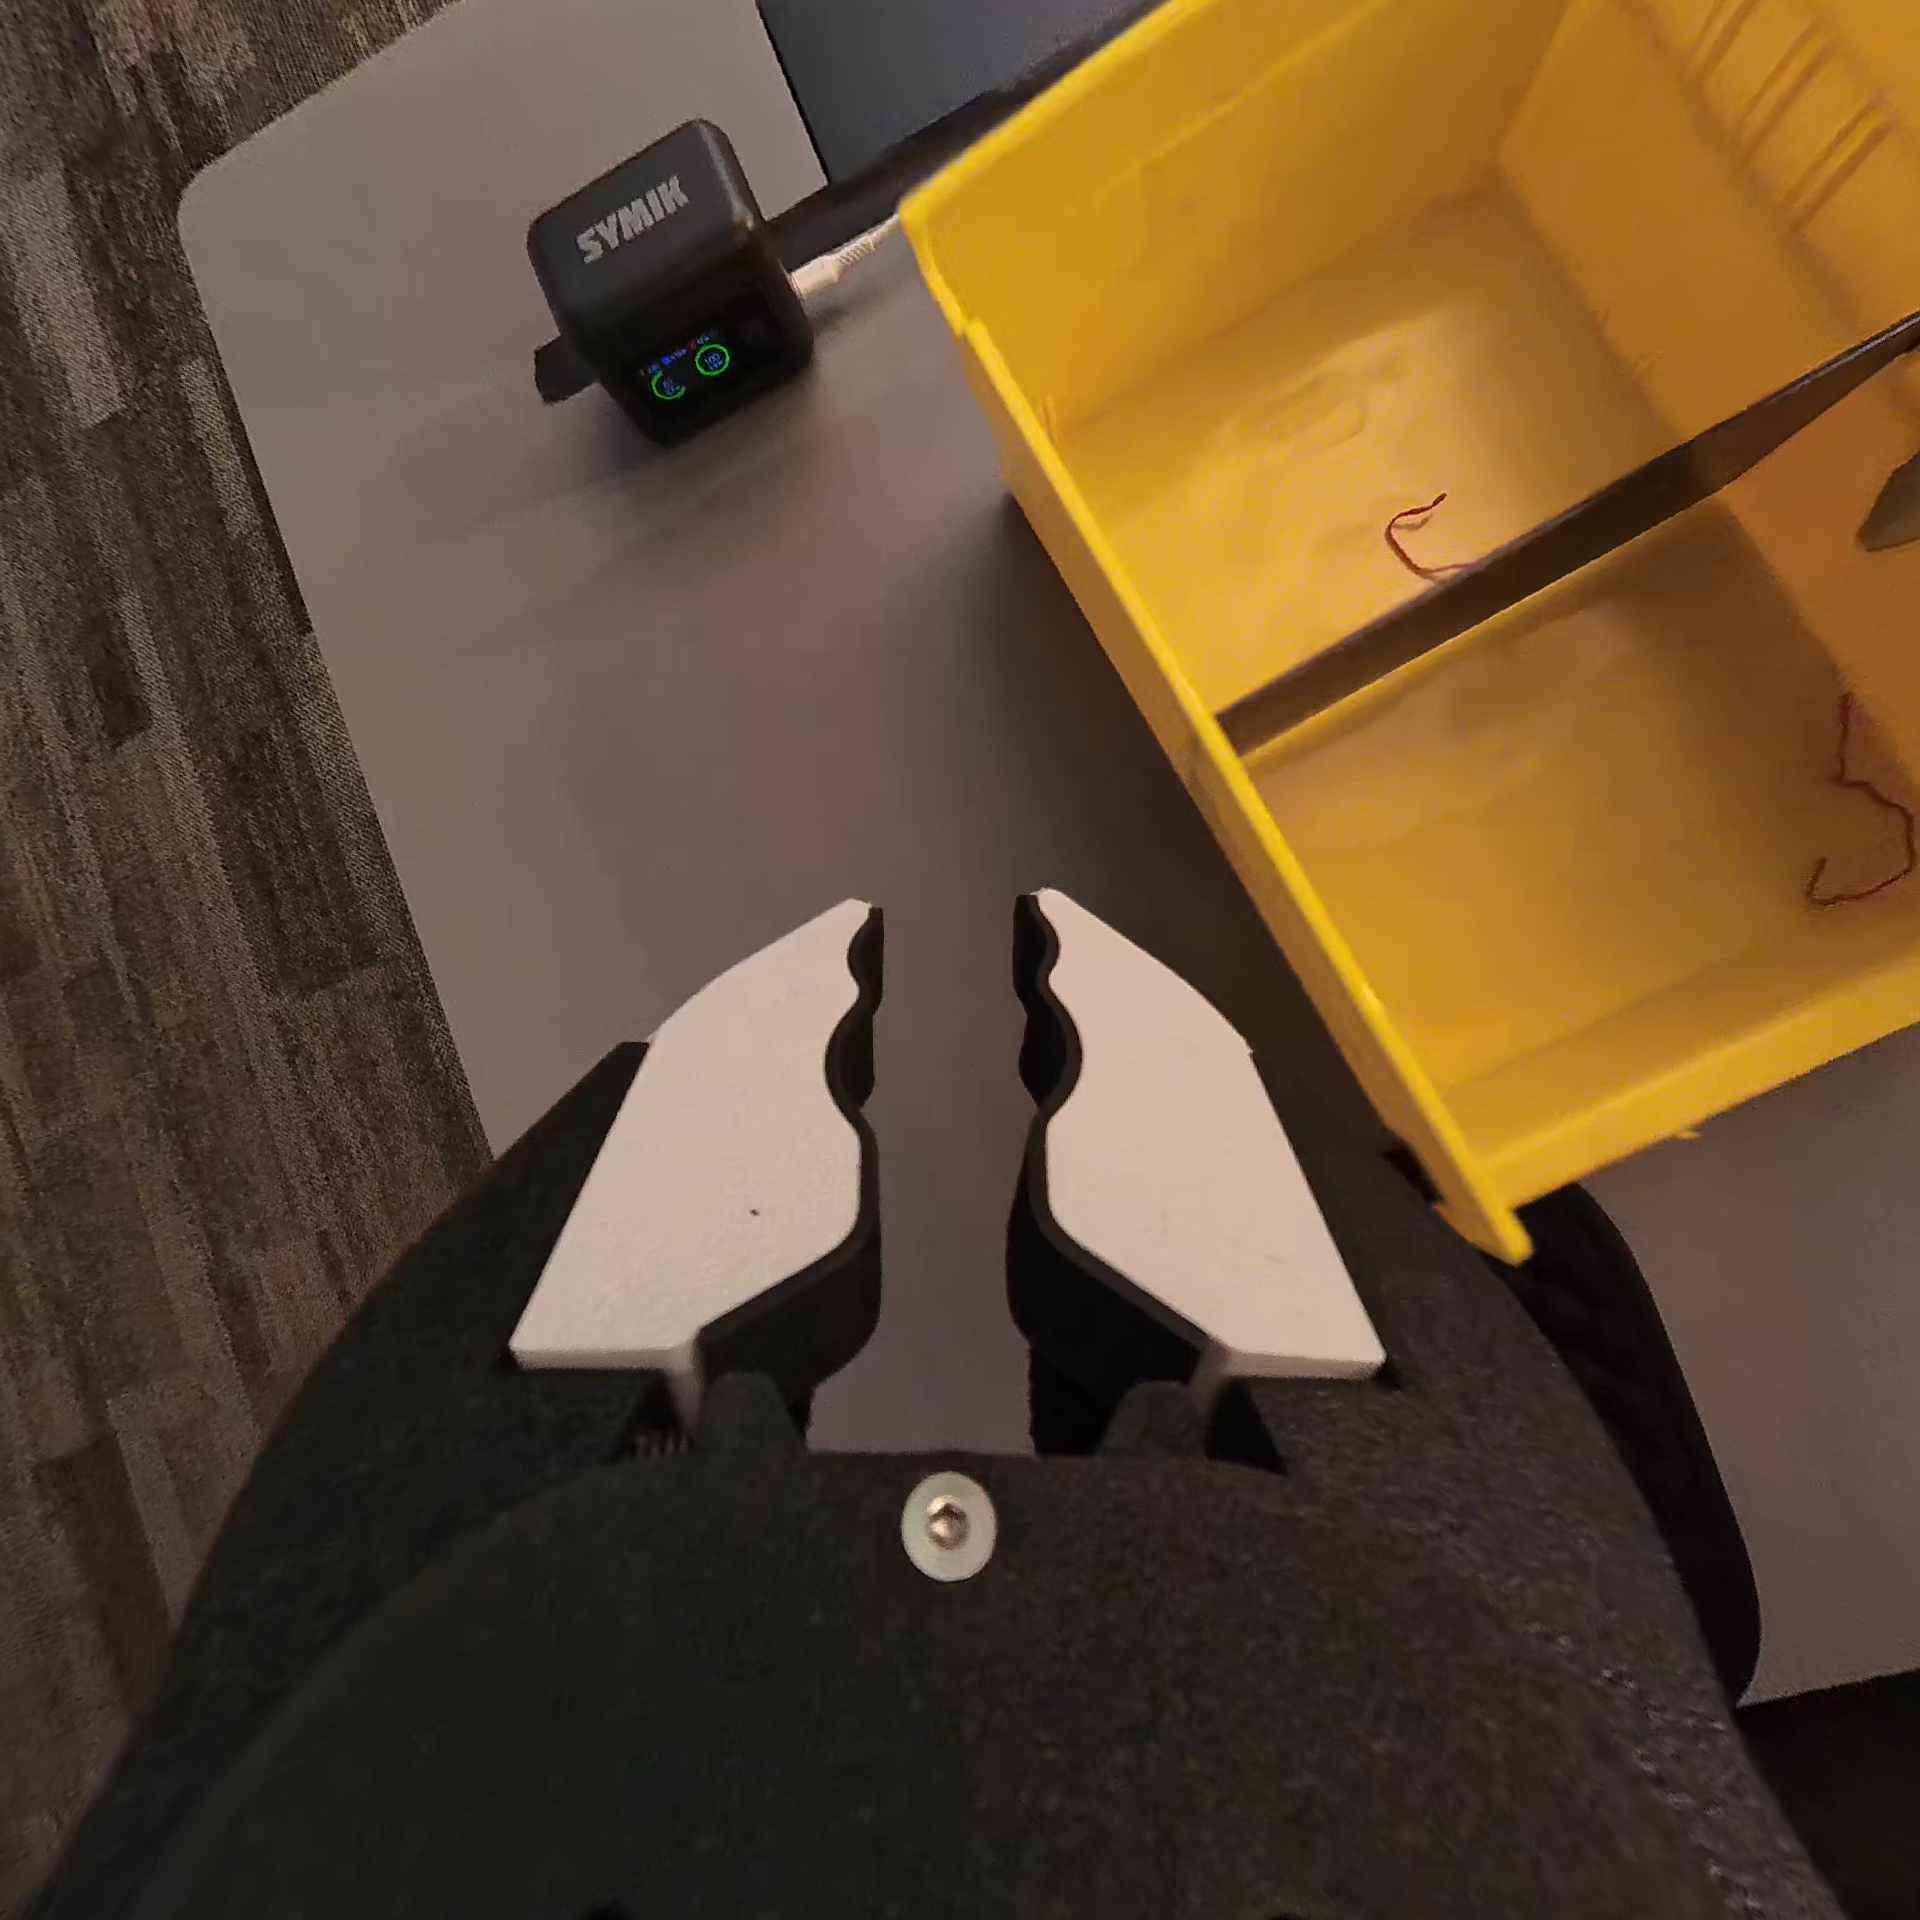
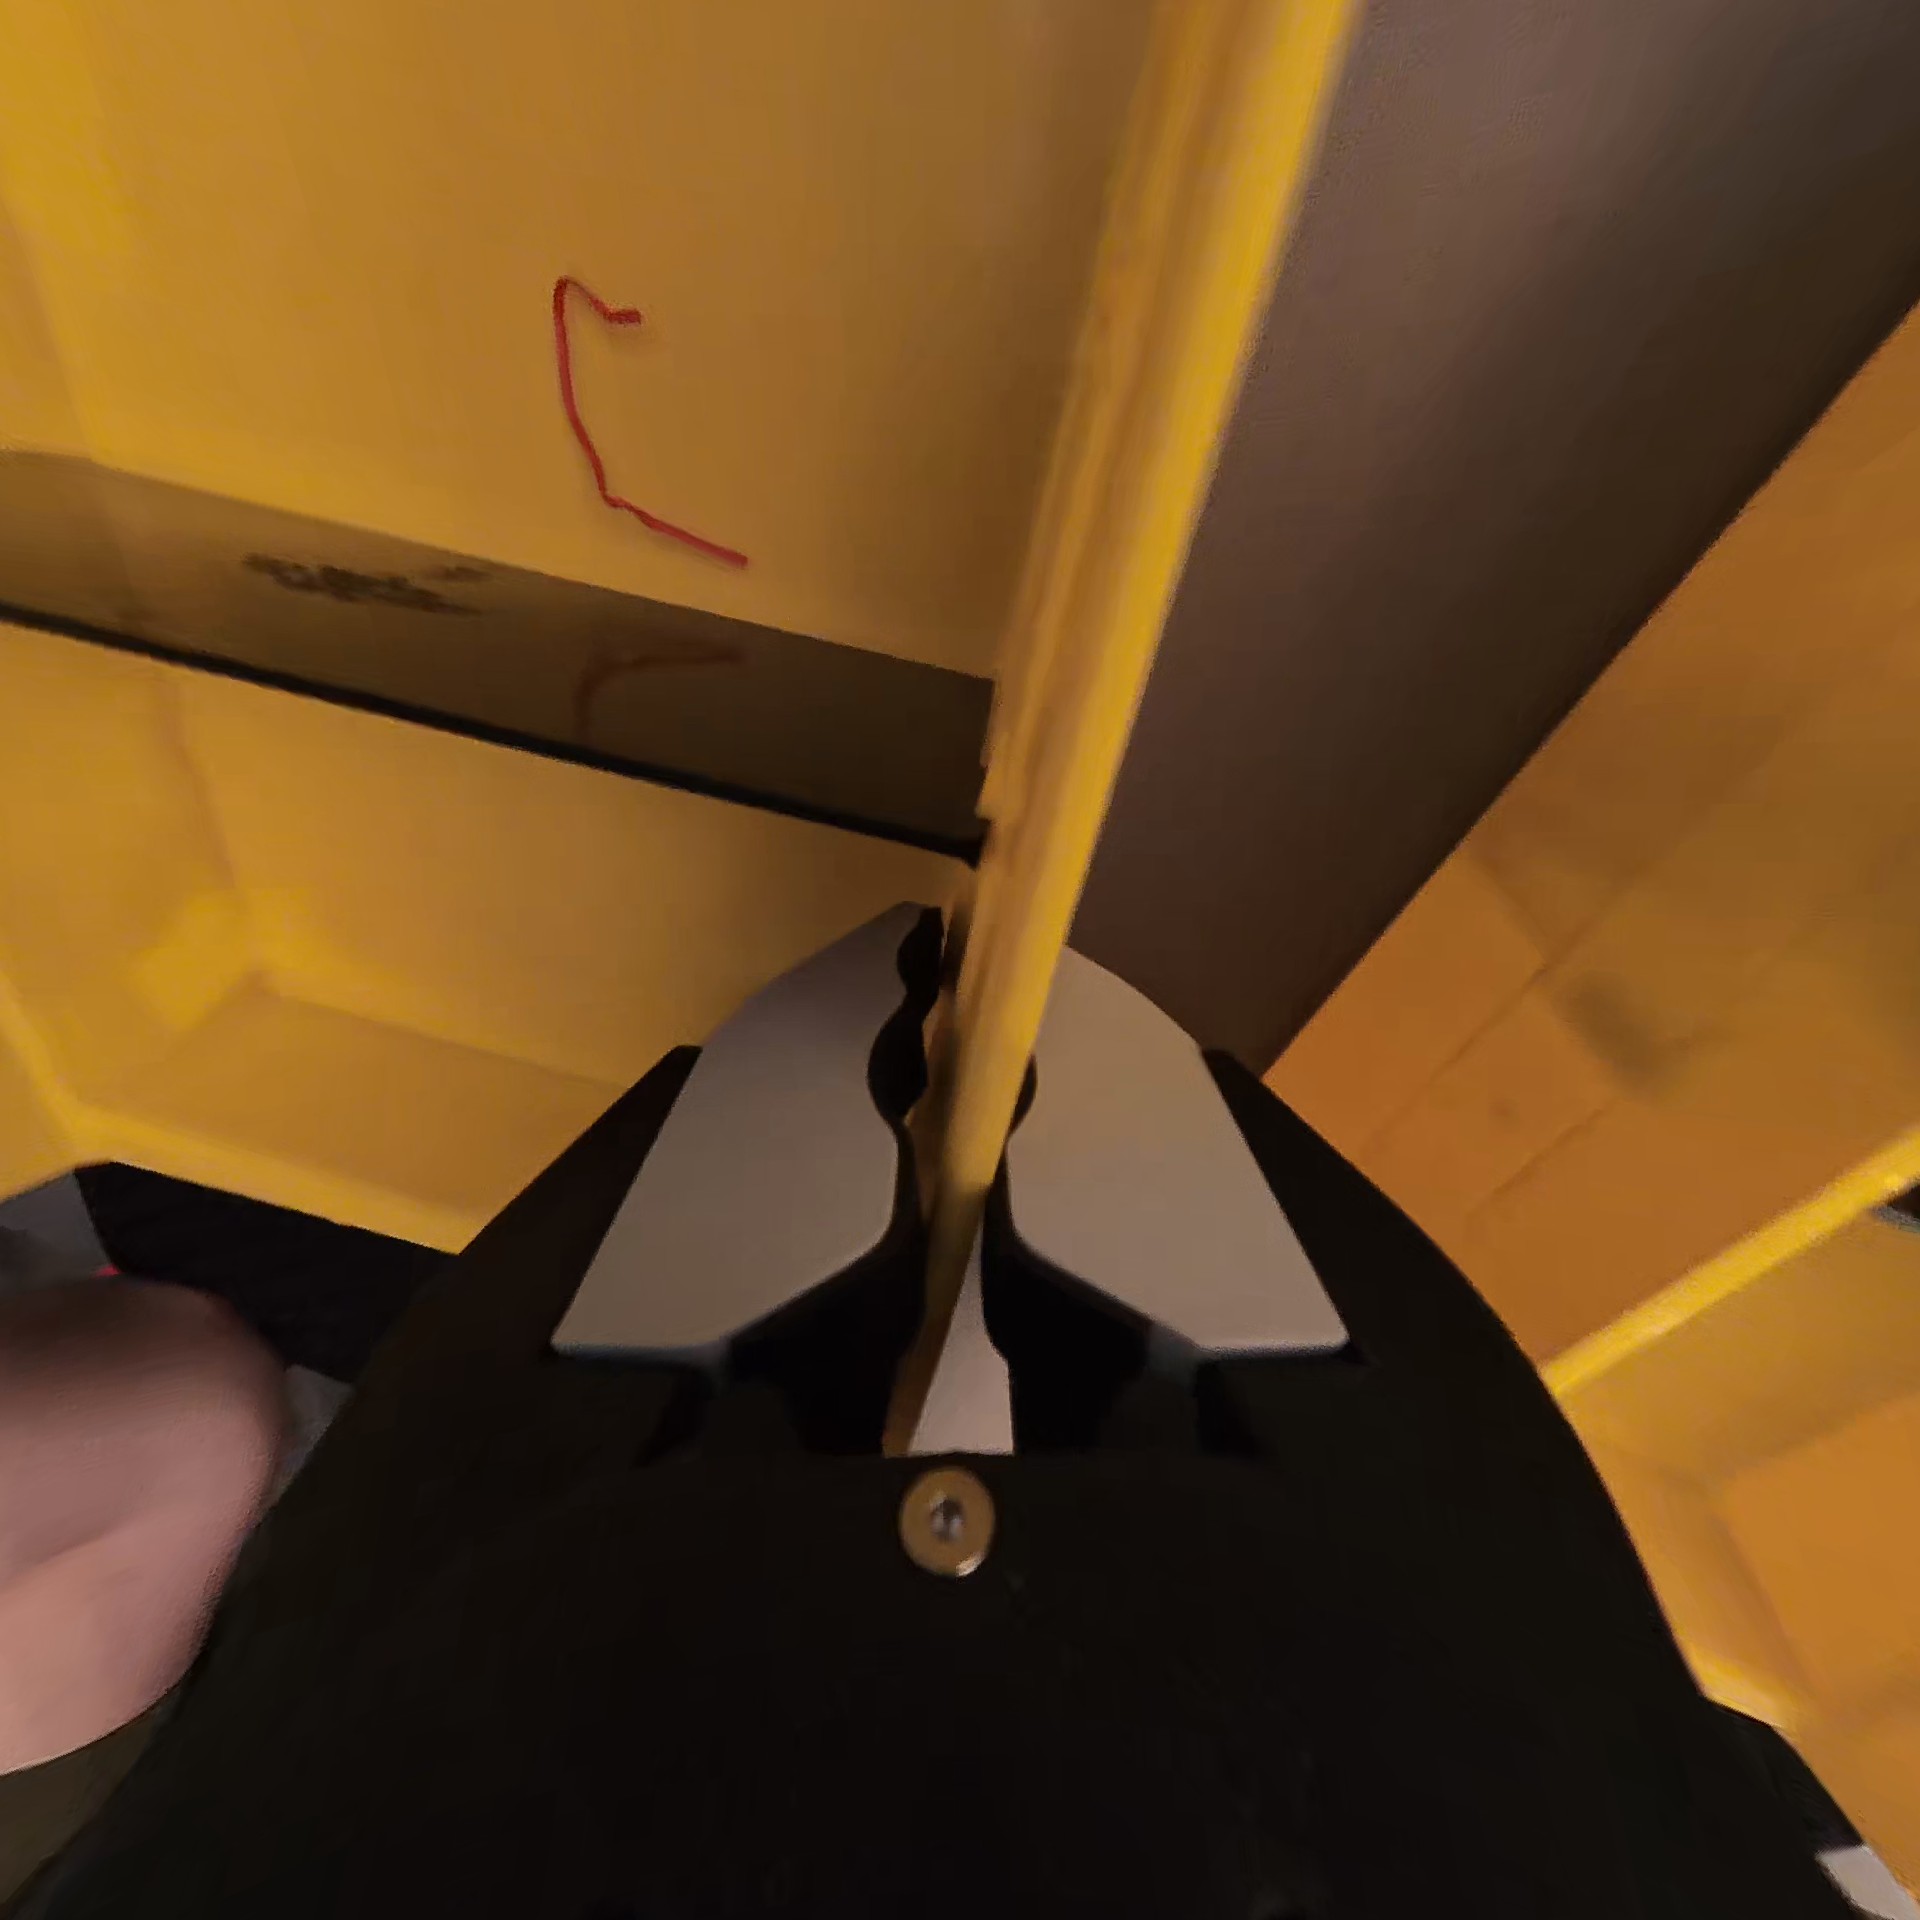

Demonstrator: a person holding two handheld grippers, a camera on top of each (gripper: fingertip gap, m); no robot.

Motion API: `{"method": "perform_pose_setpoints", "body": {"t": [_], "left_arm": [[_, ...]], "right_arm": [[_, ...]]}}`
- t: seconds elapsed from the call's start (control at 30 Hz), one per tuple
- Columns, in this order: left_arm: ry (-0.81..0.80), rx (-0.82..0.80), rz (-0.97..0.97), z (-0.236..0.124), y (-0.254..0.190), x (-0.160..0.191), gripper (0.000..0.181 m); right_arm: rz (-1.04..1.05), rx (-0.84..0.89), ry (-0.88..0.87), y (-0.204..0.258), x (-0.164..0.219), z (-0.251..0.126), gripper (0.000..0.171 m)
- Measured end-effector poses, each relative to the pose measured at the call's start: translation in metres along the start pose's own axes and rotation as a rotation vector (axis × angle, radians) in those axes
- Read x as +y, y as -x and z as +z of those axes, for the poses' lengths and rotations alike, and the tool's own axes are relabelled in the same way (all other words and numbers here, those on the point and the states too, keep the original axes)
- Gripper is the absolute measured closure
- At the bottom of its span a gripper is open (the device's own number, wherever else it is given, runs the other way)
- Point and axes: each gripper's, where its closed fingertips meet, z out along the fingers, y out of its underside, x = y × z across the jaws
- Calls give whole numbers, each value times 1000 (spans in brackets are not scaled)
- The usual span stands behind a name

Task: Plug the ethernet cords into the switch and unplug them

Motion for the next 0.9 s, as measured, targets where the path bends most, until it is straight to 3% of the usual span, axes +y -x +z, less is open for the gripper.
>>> {"method": "perform_pose_setpoints", "body": {"t": [0.3,0.47,0.6,0.67,0.73,0.83,0.9], "left_arm": [[-138,-136,-95,-12,18,-30,155],[-164,-182,-129,-16,30,-31,151],[-157,-147,-130,-10,21,-35,149],[-202,-34,-122,-11,-5,-50,146],[-286,196,-71,-20,-56,-74,142],[-385,533,46,-41,-142,-100,126],[-399,667,106,-44,-189,-109,116]], "right_arm": [[-94,21,107,-11,4,-47,167],[-152,38,41,-15,-8,-129,166],[-116,-6,-44,-52,3,-214,166],[-75,-18,-94,-86,16,-251,167],[-18,-17,-139,-127,34,-279,167],[78,3,-181,-196,70,-299,167],[137,39,-192,-242,95,-300,167]]}}
